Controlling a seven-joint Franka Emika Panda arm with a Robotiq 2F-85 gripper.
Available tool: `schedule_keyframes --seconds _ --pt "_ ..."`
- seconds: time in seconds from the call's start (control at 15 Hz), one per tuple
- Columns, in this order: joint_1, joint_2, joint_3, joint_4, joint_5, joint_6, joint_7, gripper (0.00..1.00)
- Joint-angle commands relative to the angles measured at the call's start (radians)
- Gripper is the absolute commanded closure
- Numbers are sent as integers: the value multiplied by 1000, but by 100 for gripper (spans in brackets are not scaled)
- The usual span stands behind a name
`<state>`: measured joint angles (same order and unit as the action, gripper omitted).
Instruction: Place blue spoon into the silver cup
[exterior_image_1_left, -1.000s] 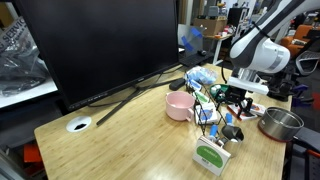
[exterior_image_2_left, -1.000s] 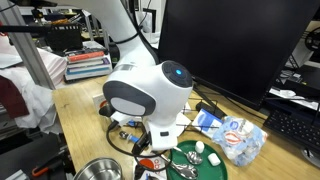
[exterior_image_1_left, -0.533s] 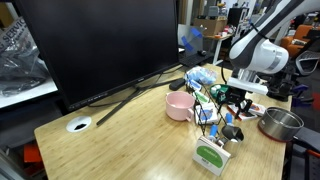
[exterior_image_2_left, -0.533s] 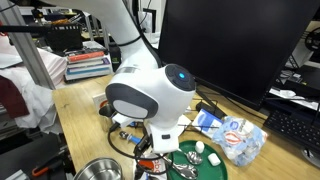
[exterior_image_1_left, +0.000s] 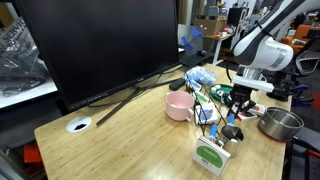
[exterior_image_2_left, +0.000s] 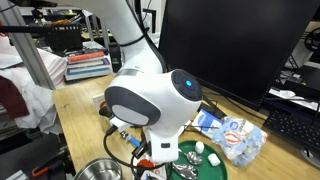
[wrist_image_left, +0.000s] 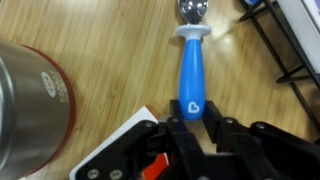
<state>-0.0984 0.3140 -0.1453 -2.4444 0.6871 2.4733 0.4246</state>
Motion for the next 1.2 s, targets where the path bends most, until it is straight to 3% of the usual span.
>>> schedule_keyframes --seconds 0.0,0.47,1.13 --pt "-6 21 17 16 14 -7 3 93" --pt "12 -43 13 -28 -17 41 -13 93" --pt "21 -274 -8 -158 -295 88 43 93"
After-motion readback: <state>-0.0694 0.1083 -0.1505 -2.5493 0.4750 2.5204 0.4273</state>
